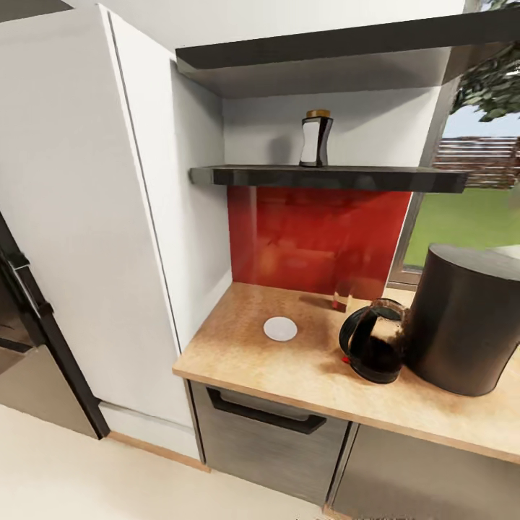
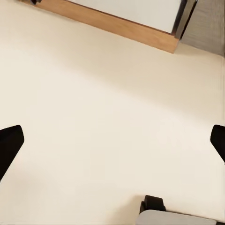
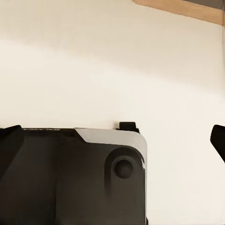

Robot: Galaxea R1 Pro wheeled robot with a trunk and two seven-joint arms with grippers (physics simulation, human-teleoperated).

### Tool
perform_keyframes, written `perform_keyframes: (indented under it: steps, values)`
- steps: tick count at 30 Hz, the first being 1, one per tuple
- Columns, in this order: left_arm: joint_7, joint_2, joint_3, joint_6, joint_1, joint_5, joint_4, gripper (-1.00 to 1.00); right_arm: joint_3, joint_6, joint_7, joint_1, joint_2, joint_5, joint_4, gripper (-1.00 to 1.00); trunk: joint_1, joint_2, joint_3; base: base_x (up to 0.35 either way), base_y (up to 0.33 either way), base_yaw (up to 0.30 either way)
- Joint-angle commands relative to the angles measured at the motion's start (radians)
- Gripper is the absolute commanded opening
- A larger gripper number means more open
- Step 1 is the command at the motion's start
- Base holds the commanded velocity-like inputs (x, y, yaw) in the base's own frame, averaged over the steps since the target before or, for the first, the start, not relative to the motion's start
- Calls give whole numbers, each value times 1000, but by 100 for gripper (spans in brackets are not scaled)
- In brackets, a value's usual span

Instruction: Set up a coffee station on the kitchen countertop: keep the coffee maker on the countertop, move the bottle of coffee from the kitchen shelf to the counter next to the coffee maker, place a paper coffee filter on top of the coffee maker, put the saucer next to the coffee maker with the coffee cup on the saucer, and place the electric kettle next to the coffee maker.

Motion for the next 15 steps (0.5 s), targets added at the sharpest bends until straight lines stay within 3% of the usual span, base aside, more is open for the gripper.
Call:
perform_keyframes:
  steps: [1,5,15]
  values:
    - [2,0,3,-4,-1,-5,1,100,-9,-3,4,-1,0,6,1,100,1,-2,-2,0,7,-265]
    - [2,0,4,-4,-1,-5,1,100,-9,-3,4,-1,1,6,1,100,1,-2,-2,0,119,-265]
    - [2,0,4,-4,-1,-5,1,100,-9,-3,4,-1,1,6,1,100,1,-2,-2,0,260,-265]
